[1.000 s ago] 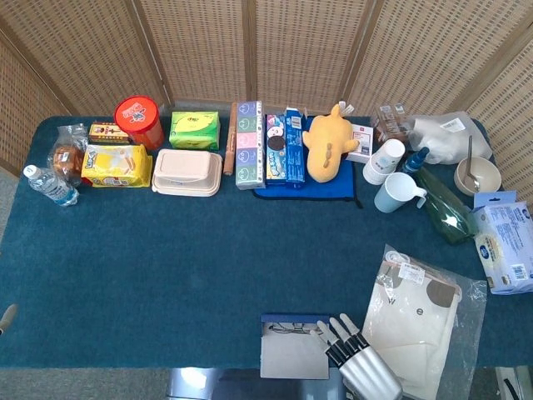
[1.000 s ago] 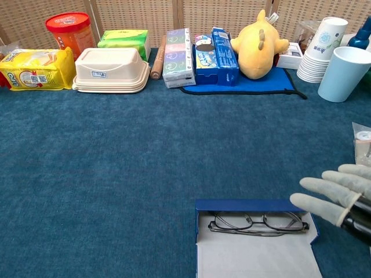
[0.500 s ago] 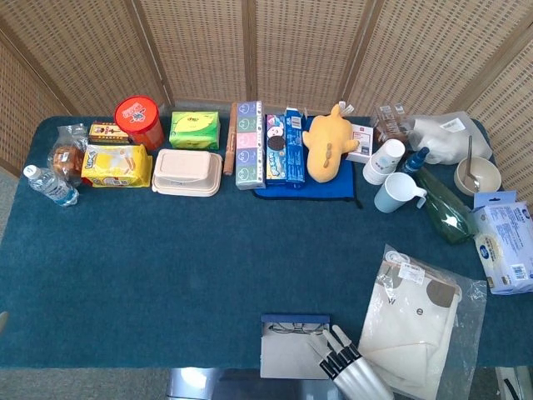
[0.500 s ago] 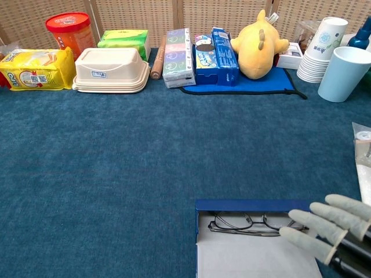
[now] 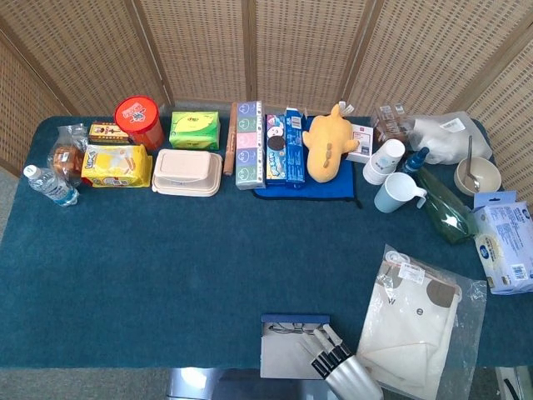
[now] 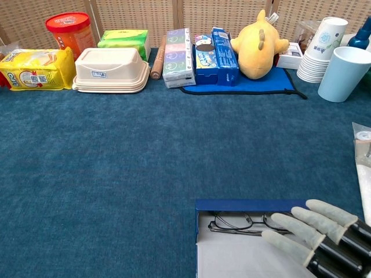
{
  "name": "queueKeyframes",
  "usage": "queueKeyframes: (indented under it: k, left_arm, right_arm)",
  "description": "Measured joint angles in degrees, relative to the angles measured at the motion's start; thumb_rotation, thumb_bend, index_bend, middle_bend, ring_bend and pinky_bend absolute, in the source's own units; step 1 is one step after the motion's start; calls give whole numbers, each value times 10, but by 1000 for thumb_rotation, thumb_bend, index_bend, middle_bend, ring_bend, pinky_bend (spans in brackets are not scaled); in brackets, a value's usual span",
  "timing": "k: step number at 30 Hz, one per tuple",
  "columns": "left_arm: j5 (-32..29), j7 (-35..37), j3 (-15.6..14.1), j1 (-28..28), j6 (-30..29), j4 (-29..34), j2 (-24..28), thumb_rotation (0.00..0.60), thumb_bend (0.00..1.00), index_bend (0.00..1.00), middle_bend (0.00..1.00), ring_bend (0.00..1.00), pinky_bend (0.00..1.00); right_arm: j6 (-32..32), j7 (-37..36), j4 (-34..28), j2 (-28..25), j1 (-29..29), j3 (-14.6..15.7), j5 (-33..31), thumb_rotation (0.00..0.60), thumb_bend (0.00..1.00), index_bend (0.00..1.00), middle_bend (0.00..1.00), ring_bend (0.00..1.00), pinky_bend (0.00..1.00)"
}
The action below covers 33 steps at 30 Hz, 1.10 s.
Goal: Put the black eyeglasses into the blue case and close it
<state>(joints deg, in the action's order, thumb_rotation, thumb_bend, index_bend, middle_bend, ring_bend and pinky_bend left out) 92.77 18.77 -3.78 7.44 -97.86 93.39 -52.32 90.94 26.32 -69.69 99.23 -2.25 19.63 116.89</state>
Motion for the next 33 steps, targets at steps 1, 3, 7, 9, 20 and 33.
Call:
queueKeyframes:
  k: [1,3,7,9,20,33]
  left_arm:
    - [0,0,0,1,-1,-1,0,600,319,0,0,0,0]
    - [1,1,0,2,-2,-2,1,600,318,0,0,0,0]
    - [0,4,-1,5,-3,-5,1,600,319,0,0,0,0]
    - [0,5,-1,6,-4,-6,0,600,320,0,0,0,0]
    - [-2,13,-2,11,-5,-15,-1,600,319,0,0,0,0]
    - [-9,19,-1,11,7,-24,-9,600,318,0,0,0,0]
  right_arm:
    - [0,-4,4,4,0,-2,3,600,22,0,0,0,58]
    - [0,-7,8,9,0,-5,6,600,22,0,0,0,58]
    - [1,-15,14,21,-2,-12,12,600,20,0,0,0,58]
    - [1,-18,18,26,-3,-16,15,600,19,0,0,0,59]
    - [3,-36,15,44,-19,-43,25,600,18,0,31,0,68]
    - [1,-52,12,51,-43,-87,7,600,84,187,98,52,105]
